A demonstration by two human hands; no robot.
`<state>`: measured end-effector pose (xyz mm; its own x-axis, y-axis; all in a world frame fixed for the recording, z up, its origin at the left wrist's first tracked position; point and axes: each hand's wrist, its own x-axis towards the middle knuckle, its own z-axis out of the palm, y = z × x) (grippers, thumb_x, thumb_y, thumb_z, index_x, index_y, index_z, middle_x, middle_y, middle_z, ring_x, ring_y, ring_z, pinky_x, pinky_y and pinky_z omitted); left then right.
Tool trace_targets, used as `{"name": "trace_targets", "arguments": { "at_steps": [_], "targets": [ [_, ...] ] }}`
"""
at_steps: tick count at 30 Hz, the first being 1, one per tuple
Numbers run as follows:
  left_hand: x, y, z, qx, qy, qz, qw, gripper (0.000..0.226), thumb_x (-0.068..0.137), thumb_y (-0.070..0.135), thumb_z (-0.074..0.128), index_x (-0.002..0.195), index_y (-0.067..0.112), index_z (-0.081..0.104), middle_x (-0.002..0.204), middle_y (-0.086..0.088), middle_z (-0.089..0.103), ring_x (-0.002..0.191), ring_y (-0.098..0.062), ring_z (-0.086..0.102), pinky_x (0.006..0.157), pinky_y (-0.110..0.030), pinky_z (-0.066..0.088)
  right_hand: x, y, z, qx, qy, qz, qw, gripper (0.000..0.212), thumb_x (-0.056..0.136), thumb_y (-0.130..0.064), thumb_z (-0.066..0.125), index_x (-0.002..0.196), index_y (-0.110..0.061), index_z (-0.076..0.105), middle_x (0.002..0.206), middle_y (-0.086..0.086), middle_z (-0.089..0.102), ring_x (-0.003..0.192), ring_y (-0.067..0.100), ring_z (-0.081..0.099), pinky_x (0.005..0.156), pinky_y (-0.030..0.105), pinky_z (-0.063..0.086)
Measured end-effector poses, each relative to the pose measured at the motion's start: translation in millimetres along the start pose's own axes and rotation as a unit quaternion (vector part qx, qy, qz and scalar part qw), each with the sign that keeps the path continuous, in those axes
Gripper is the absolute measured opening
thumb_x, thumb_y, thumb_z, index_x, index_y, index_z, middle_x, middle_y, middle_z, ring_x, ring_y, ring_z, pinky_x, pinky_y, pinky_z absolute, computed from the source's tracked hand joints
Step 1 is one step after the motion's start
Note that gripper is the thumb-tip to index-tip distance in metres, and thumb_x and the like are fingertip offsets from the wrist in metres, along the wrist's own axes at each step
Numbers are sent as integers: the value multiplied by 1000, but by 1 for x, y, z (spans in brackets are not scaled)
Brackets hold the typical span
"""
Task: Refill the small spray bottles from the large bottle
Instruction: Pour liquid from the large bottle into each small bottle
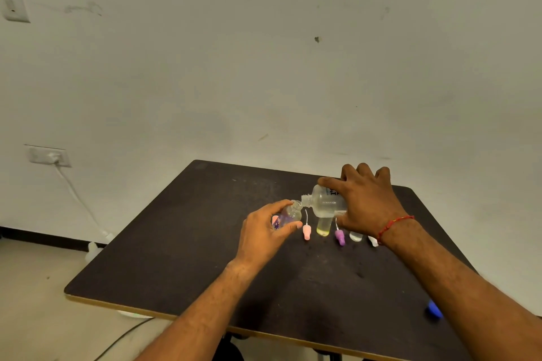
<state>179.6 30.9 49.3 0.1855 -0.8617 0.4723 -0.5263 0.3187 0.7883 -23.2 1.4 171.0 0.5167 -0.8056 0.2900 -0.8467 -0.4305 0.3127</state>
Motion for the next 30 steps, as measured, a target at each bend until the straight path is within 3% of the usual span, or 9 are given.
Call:
{"name": "trace_targets", "arguments": {
  "at_steps": [20,30],
  "targets": [
    [-1,-1,3,-3,1,4,1000,59,78,45,79,132,27,63,127,10,68,113,-2,63,100,-27,53,1,3,1,-19,8,-13,1000,79,74,-53,70,142,-47,29,127,-2,45,120,22,40,96,46,31],
    [-1,-2,5,2,0,1,1000,61,78,47,79,133,27,63,129,9,68,115,-6,64,99,-34,55,1,4,1,-22,11,-19,1000,79,75,-52,70,142,-46,30,127,-1,45,120,23,40,96,46,32]
  ]
}}
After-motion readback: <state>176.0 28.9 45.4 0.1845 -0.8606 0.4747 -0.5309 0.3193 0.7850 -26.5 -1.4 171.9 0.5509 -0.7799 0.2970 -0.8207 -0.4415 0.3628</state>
